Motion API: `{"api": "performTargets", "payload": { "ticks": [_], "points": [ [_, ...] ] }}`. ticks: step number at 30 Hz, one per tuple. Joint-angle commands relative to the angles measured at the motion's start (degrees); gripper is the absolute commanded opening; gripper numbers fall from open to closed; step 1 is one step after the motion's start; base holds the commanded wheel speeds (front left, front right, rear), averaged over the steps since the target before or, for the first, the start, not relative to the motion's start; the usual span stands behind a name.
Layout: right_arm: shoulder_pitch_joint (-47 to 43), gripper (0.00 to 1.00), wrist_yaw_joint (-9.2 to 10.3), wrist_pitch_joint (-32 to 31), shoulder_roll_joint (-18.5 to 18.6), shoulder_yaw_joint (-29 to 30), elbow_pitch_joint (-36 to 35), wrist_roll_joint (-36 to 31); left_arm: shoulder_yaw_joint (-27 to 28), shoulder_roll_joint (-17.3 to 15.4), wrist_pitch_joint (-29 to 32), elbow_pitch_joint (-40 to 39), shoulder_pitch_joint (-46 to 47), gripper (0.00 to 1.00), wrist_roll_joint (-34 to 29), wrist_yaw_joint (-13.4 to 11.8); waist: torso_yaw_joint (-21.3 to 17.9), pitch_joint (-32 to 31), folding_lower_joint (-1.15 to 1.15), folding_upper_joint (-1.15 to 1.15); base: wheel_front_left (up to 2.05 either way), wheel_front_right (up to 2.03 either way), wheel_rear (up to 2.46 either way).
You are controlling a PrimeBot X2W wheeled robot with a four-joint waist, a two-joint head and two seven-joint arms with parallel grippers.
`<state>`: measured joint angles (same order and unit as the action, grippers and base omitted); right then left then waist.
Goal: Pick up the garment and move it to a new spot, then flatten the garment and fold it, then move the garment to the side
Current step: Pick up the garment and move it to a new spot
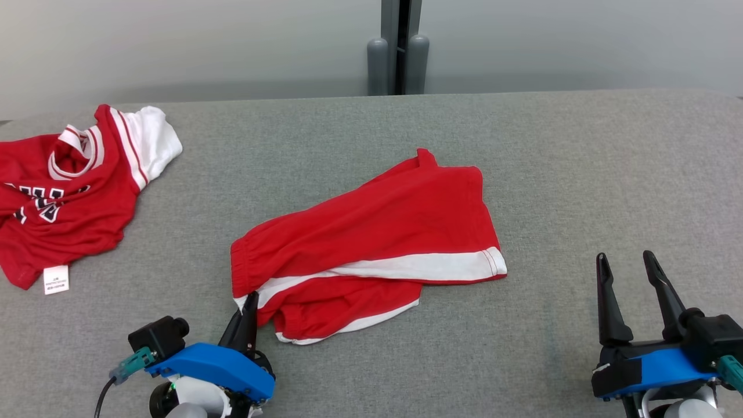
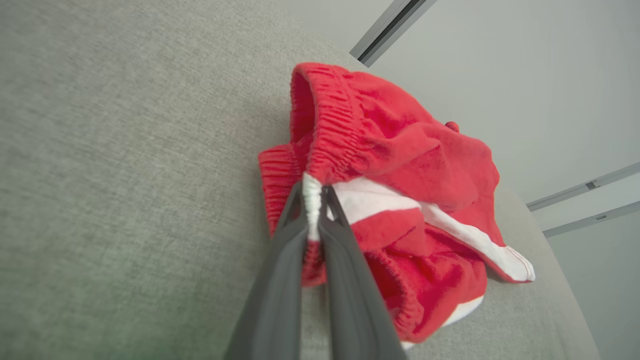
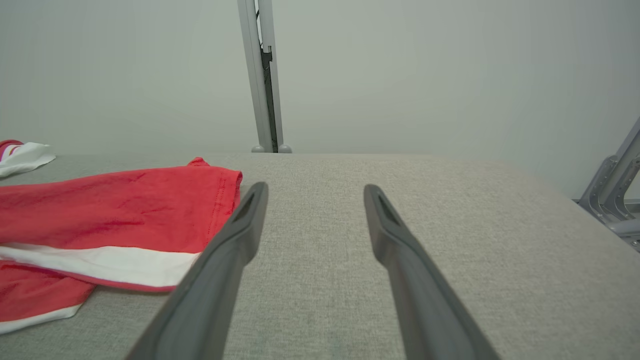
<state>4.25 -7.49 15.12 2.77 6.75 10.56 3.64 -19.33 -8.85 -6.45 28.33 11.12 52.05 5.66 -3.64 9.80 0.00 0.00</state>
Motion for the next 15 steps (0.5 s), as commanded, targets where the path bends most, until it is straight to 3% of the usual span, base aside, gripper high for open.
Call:
{"api": "performTargets", "payload": {
  "ticks": [1,5,7,8,15],
  "points": [
    [0.36,1.0,0.0,0.06,0.2,-0.04,0.28,-0.21,0.02,-0.01,-0.93,0.89,1.03,0.0,-0.12,0.37,0.24,-0.19,0.0,0.0,0.0,0.0,0.0],
    [0.22,1.0,0.0,0.06,0.2,-0.38,0.72,-0.35,-0.82,-0.36,-3.83,4.45,2.56,0.01,-2.24,0.64,0.69,-1.09,0.0,0.0,0.0,0.0,0.0],
    [-0.03,1.0,0.0,0.06,0.2,-0.58,0.91,-0.38,-1.12,-0.12,-5.33,5.58,3.27,0.5,-3.02,0.88,0.78,-1.64,0.0,0.0,0.0,0.0,0.0],
    [-0.21,1.0,0.0,0.06,0.2,-0.67,1.02,-0.38,-1.27,0.06,-5.9,5.92,3.56,1.0,-3.34,0.95,0.8,-1.94,0.0,0.0,0.0,0.0,0.0],
    [-1.25,1.0,0.0,0.06,0.2,-0.8,1.75,-0.45,-3.02,-0.46,-8.12,6.9,4.23,1.0,-6.68,1.5,0.98,-4.36,0.0,0.0,0.0,0.0,0.0]
  ]
}}
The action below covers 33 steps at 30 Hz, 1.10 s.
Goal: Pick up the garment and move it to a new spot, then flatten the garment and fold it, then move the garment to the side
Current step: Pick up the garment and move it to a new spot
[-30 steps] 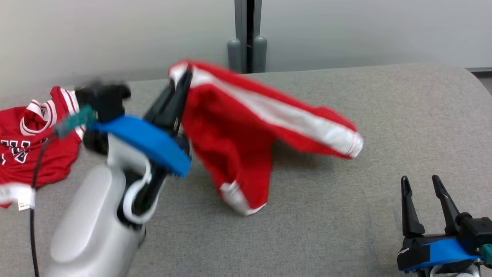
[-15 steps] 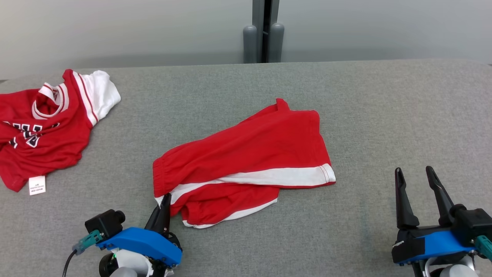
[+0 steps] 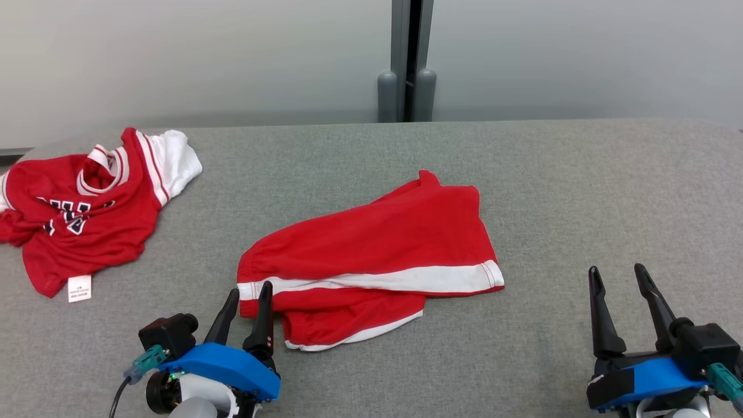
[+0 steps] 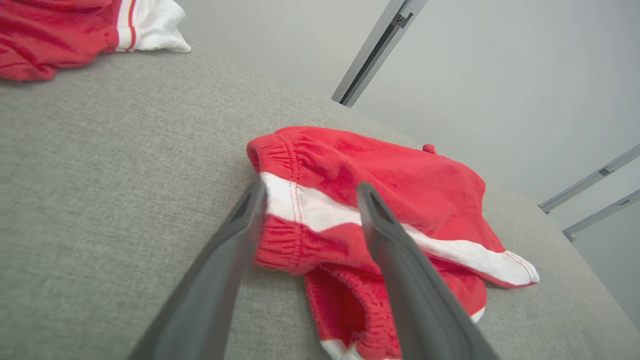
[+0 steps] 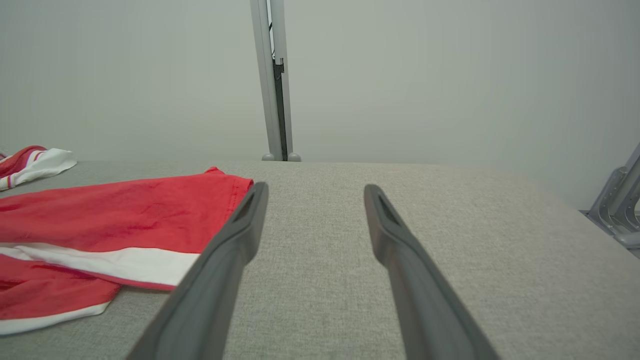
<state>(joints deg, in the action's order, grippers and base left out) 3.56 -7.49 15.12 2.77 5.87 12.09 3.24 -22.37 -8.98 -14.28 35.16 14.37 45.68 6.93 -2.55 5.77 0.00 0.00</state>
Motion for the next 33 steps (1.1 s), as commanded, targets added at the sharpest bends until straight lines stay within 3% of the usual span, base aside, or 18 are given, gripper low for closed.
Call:
{"api": "performTargets", "payload": {
  "ticks": [1,6,21,33],
  "points": [
    [-0.7,1.0,0.0,0.06,0.2,0.18,0.35,-0.1,0.03,-0.37,-0.54,-0.01,0.9,1.0,-0.61,0.27,-0.02,-0.76,0.0,0.0,0.0,0.0,0.0],
    [-1.67,1.0,0.0,0.06,0.2,0.37,0.71,-0.28,0.21,-1.29,-0.91,-1.56,-0.39,1.0,-4.69,-0.48,0.54,-2.99,0.0,0.0,0.0,0.0,0.0],
    [-3.03,1.0,0.0,0.06,0.2,-1.36,2.05,0.48,8.55,1.54,-0.99,-11.78,-10.06,1.0,-18.41,-4.2,1.78,-5.15,0.0,0.0,0.0,0.0,0.0],
    [-1.98,1.0,0.0,0.06,0.2,-2.45,5.95,0.89,11.51,3.36,-1.0,-12.47,-12.33,1.0,-23.66,-3.29,1.89,-5.09,0.0,0.0,0.0,0.0,0.0]
  ]
}}
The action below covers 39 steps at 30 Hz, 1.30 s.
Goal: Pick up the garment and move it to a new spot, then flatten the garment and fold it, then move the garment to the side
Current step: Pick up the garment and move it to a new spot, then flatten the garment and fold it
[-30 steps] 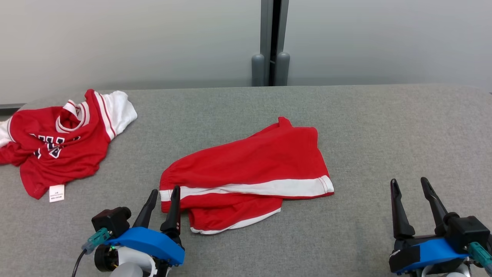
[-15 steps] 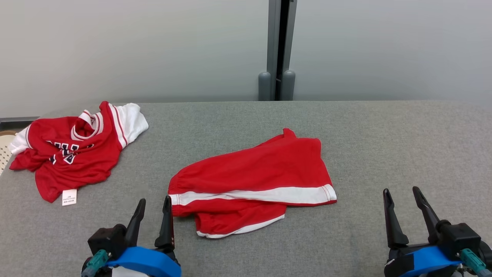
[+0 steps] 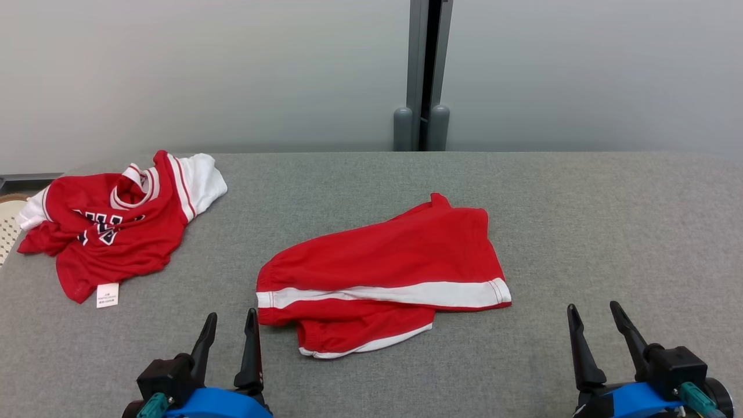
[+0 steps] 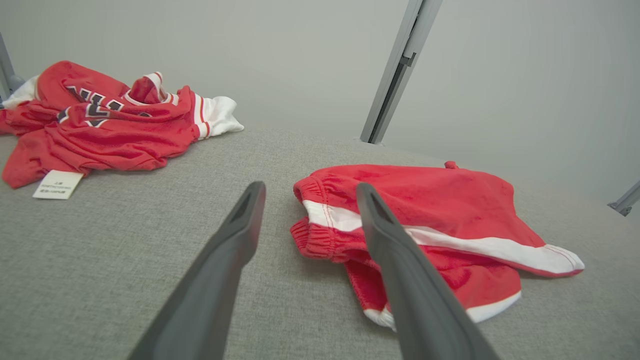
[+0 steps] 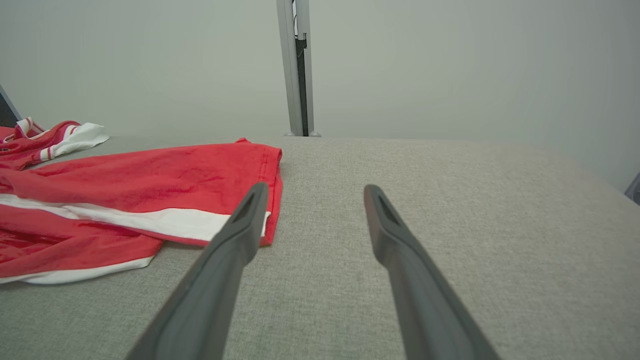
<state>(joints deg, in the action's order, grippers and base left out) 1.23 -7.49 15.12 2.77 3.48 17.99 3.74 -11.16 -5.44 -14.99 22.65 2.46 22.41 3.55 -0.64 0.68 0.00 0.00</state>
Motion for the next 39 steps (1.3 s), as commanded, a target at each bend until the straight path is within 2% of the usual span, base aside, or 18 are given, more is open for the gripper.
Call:
{"api": "performTargets", "payload": {
  "ticks": [1,12,18,21,29,39],
  "points": [
    [0.46,1.0,0.0,0.06,0.2,-0.14,0.26,0.37,0.44,-0.04,-0.29,0.21,-0.43,1.0,-0.56,0.18,-0.06,0.03,0.0,0.0,0.0,0.0,0.0],
    [1.44,1.0,0.0,0.06,0.2,-0.9,2.09,-0.24,1.69,1.03,-0.29,1.64,0.7,1.0,-2.05,0.95,-0.04,0.9,0.0,0.0,0.0,0.0,0.0],
    [5.1,1.0,0.0,-0.15,0.21,-3.88,8.43,-0.97,1.98,1.27,-0.28,2.02,1.84,1.0,-2.82,1.28,0.65,2.21,0.0,0.0,0.0,0.0,0.0],
    [9.28,1.0,0.0,-2.36,0.2,-5.44,12.15,-1.4,2.27,1.33,-0.29,2.01,2.6,1.0,-3.03,1.41,1.12,3.09,0.0,0.0,0.0,0.0,0.0],
    [18.7,1.0,0.0,-10.94,0.19,-4.16,20.7,-1.65,2.73,1.72,-0.28,2.07,3.92,1.0,-3.51,1.84,3.73,5.55,0.0,0.0,0.0,0.0,0.0],
    [23.1,1.0,0.0,-15.32,0.31,-4.37,26.87,-0.92,3.68,2.16,-0.28,2.51,4.61,1.0,-3.92,2.07,6.35,7.6,0.0,0.0,0.0,0.0,0.0]
  ]
}}
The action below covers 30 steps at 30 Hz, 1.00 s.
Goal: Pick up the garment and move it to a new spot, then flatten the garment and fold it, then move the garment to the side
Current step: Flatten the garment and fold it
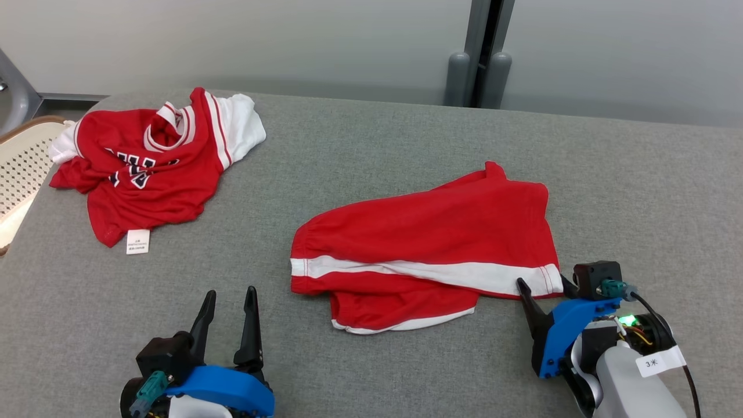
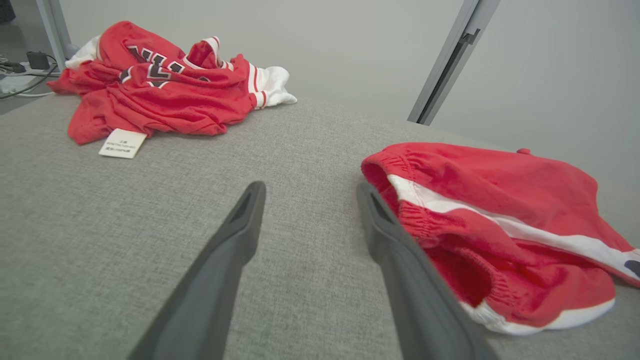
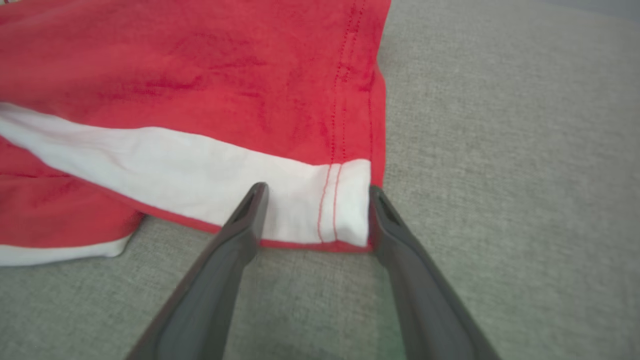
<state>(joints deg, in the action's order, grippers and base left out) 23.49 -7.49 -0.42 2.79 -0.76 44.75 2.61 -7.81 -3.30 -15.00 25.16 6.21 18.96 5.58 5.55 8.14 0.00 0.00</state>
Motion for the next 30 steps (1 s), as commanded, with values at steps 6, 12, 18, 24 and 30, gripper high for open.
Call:
{"api": "performTargets", "payload": {
  "ticks": [6,12,18,24,30],
  "points": [
    [1.5,1.0,0.0,1.79,0.29,-1.68,0.56,0.79,0.74,0.2,-0.27,0.0,0.87,1.0,-0.65,0.26,0.47,0.42,0.0,0.0,0.0,0.0,0.0],
    [2.83,0.85,0.0,2.06,0.43,-2.78,1.51,1.08,-0.79,0.29,-0.27,1.0,1.68,1.0,-0.98,0.83,0.29,0.73,0.0,0.0,0.0,0.0,0.0],
    [3.99,0.0,0.0,3.03,0.58,-3.35,1.99,0.98,-4.58,-0.26,0.75,4.22,4.3,1.0,-0.3,1.62,-0.31,1.22,0.0,0.0,0.0,0.0,0.0],
    [4.36,0.0,0.0,4.1,0.63,-4.14,1.99,1.37,-7.23,-1.57,2.18,7.35,7.24,1.0,1.17,1.98,-1.64,1.65,0.0,0.0,0.0,0.0,0.0],
    [4.14,0.0,0.0,4.88,0.96,-5.42,1.87,1.67,-11.35,-2.31,3.8,8.3,9.27,1.0,5.82,2.04,-2.89,1.78,0.0,0.0,0.0,0.0,0.0]
  ]
}}
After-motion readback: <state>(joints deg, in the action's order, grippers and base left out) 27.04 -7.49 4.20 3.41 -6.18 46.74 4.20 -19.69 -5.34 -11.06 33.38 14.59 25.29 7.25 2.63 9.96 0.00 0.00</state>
